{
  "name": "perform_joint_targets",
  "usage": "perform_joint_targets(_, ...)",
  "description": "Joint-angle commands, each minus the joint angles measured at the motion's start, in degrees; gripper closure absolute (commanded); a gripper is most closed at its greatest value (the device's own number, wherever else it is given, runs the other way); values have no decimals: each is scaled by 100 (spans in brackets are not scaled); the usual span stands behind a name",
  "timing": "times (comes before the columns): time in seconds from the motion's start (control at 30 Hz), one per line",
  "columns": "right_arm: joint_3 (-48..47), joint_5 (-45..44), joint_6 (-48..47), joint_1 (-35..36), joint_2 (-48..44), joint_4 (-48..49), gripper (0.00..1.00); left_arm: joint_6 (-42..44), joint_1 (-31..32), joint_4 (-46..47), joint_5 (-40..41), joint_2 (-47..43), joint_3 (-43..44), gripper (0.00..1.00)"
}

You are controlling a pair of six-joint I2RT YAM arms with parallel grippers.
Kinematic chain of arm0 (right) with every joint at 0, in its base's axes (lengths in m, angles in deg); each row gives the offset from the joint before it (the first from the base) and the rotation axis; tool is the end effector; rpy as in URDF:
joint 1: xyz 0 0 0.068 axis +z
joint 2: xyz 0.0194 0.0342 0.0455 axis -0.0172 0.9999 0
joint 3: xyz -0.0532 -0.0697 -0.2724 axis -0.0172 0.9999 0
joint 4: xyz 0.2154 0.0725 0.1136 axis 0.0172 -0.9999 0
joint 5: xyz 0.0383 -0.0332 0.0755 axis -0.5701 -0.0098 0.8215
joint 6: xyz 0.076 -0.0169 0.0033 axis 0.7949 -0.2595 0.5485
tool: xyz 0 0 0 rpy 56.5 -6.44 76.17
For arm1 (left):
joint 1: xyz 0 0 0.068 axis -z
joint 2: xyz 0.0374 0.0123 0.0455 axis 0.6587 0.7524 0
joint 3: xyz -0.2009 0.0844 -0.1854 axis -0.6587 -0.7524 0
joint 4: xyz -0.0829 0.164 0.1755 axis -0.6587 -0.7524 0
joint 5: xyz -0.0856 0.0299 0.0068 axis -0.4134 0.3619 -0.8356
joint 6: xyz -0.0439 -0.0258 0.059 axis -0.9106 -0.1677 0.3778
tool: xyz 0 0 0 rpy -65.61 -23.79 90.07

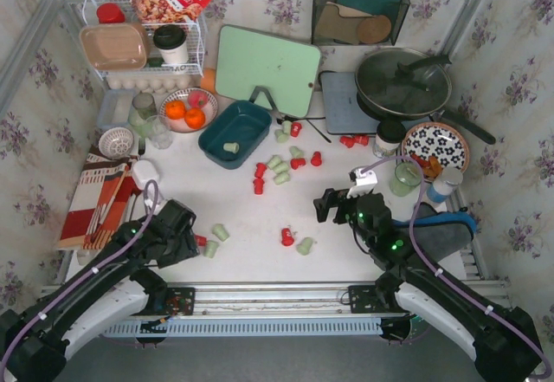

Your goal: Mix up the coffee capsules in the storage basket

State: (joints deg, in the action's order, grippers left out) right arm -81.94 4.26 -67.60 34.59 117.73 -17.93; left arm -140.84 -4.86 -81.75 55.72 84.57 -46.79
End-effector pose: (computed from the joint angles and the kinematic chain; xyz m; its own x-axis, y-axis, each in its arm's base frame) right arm 0.1526 0.0927 0.2087 -0.3871 0.1227 -0.9138 -0.3041 0.9186 0.2522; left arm 0.0998 -0.0603 0.1856 -0.8788 -0.3080 -0.3645 -0.2402 0.9455 -0.2198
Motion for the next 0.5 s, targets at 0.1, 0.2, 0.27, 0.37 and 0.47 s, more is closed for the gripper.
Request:
perform_joint_targets(0.1, 159, 168, 65, 11, -187, 47, 0, -129, 216, 314, 175, 350, -159, 37)
perform_joint_targets(0.2, 167, 219, 29, 11, -211, 67, 0, -138, 221, 456, 342, 510, -174, 37)
perform_joint_targets(0.27, 172, 256, 18, 11, -211, 75, 0, -139, 221, 576, 378, 554, -130, 36)
perform_joint_targets(0.37, 206, 298, 10, 9, -216, 111, 0, 19, 218, 799, 324, 562, -17, 37)
perform_joint_targets(0.47, 261, 378, -32, 11, -220, 198, 0, 194, 216, 860, 418, 676, 106, 37)
